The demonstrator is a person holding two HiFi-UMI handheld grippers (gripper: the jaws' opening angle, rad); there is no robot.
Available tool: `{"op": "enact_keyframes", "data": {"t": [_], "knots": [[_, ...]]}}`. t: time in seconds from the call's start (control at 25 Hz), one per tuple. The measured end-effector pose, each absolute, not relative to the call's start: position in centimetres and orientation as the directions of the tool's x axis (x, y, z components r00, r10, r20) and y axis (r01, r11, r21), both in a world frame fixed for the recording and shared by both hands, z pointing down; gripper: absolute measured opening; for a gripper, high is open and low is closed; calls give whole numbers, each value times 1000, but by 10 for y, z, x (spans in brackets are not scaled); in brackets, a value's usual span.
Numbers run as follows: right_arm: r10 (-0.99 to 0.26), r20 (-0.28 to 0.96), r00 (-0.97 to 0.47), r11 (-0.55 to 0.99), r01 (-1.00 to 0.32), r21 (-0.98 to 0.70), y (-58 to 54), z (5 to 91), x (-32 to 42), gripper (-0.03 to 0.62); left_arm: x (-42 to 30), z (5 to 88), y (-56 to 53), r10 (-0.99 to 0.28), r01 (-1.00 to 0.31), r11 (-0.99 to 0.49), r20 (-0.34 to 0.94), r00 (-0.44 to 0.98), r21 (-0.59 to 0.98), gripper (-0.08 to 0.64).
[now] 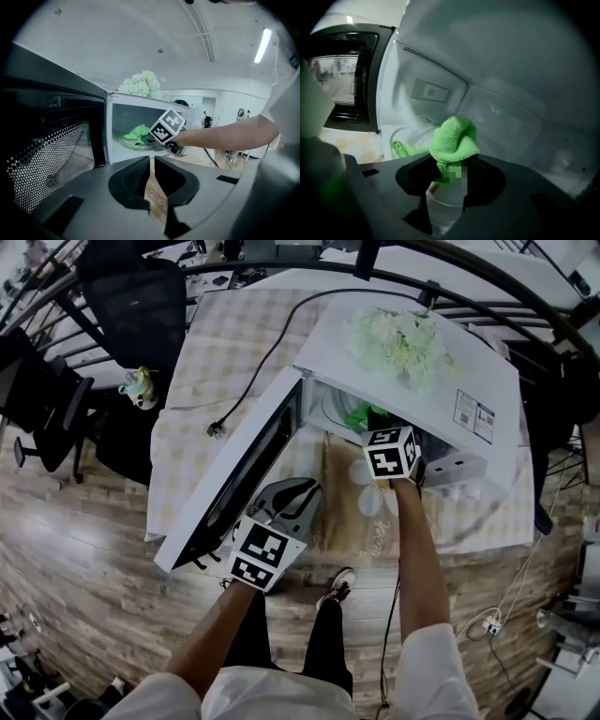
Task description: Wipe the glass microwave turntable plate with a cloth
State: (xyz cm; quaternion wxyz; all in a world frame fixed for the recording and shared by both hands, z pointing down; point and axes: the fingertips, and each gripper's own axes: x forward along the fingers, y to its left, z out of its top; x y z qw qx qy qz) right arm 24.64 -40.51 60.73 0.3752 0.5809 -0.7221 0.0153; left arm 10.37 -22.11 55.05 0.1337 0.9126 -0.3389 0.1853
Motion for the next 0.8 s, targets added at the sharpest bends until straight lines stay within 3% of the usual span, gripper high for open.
{"op": "enact_keyframes", "data": {"t": [0.32,0.68,0.8], "knots": [[-815,575,76,163,-922,352,-378,609,279,179,96,543,-215,-580,-676,-728,423,696,114,46],[-776,621,-114,302,-930,207,-338,608,236,173,91,532,-207,-582,-675,-726,401,707,135,46],[-806,585,-87,259,-941,217,-345,598,242,176,91,528,-207,-584,-676,-723,398,707,140,46]]}}
